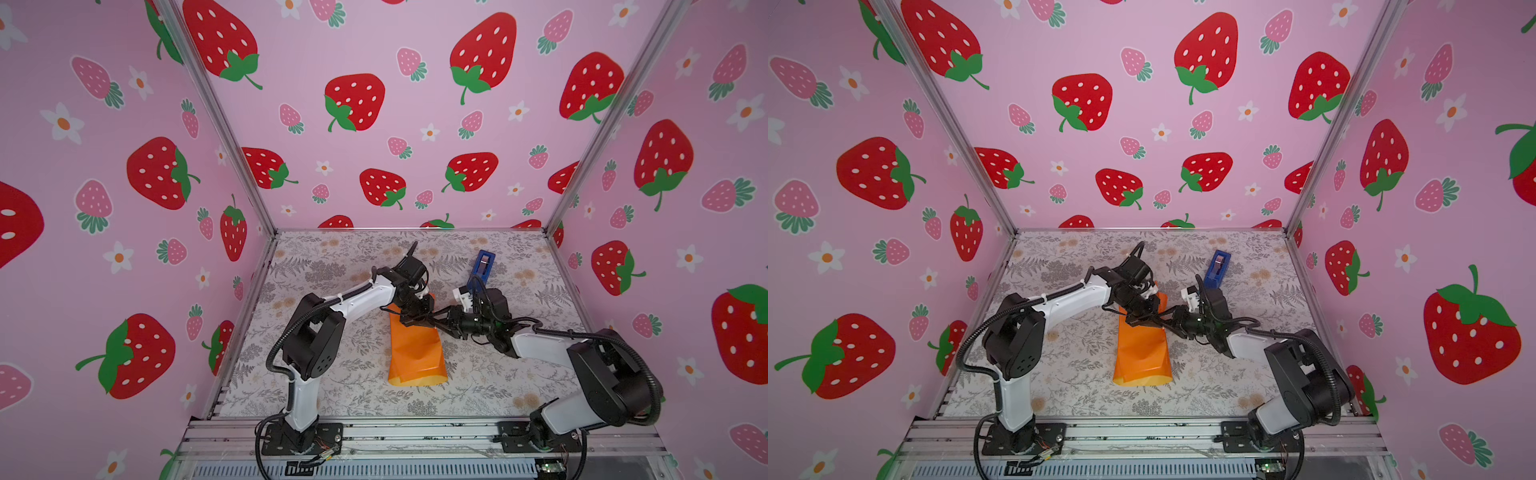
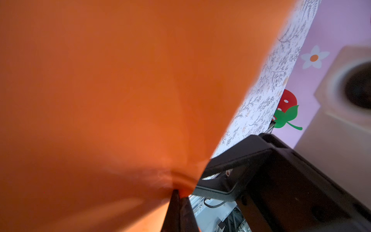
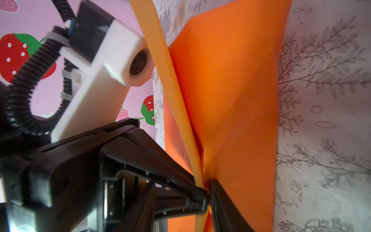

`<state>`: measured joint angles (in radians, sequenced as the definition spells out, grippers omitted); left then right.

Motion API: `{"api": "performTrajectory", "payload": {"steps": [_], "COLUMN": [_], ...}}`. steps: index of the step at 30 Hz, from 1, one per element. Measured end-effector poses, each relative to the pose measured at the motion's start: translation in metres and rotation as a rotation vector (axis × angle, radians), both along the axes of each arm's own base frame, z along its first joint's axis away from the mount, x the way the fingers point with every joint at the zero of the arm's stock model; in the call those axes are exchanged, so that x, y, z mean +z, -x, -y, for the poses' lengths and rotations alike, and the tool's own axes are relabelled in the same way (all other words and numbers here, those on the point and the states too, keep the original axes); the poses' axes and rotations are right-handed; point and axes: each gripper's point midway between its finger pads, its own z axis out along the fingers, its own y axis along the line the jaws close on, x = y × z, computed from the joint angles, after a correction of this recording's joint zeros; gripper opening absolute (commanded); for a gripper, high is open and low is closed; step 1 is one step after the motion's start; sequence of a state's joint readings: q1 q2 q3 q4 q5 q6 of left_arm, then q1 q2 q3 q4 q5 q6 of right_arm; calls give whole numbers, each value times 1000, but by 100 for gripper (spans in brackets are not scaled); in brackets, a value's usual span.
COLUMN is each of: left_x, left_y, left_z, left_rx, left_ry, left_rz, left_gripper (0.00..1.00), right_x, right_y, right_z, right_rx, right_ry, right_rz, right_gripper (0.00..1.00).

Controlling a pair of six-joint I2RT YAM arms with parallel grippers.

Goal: Wrap a gift box in wrapping paper
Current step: Fold the wrapping paper for the gift box.

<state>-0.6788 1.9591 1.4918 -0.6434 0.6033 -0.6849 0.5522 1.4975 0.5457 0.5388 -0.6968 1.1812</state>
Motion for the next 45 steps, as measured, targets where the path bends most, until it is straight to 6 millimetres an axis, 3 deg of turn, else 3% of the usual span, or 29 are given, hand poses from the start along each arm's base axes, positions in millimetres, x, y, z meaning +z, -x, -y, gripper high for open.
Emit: {"api": "performTrajectory", "payload": {"steps": [5,10,11,15,22,27,34,45], "left_x": [-2,-2,-2,-2,-2,-3,4,13], "left_y": [-1,11,13,16,16,20,22,18], "left_z": [2,6,6,7,7,4,2,5], "left_rx": [-6,-33,-37,-43,-44,-43,-42,-39], "left_ry": [7,13,12,15,14,2,-12,-8], "left_rz": [7,-31,-36,-43,-45,-66,-87,-72], "left_gripper": [0,0,0,0,0,0,0,0], "right_x": [1,0,-1,-9,-20,-17,-10,-3], "right_y": [-3,-19,-20,-20,-12,-2,-3,-10], "right_z": [5,20,22,27,16,7,1,-4], "right_rx": [-40,-135,-143,-152,-70,-22,-19,-59], "right_ry": [24,62,70,109,98,74,54,38], "right_rz": [13,41,44,39,2,-10,-10,-8], "right_gripper": [51,51,56,59,66,67,64,46]}}
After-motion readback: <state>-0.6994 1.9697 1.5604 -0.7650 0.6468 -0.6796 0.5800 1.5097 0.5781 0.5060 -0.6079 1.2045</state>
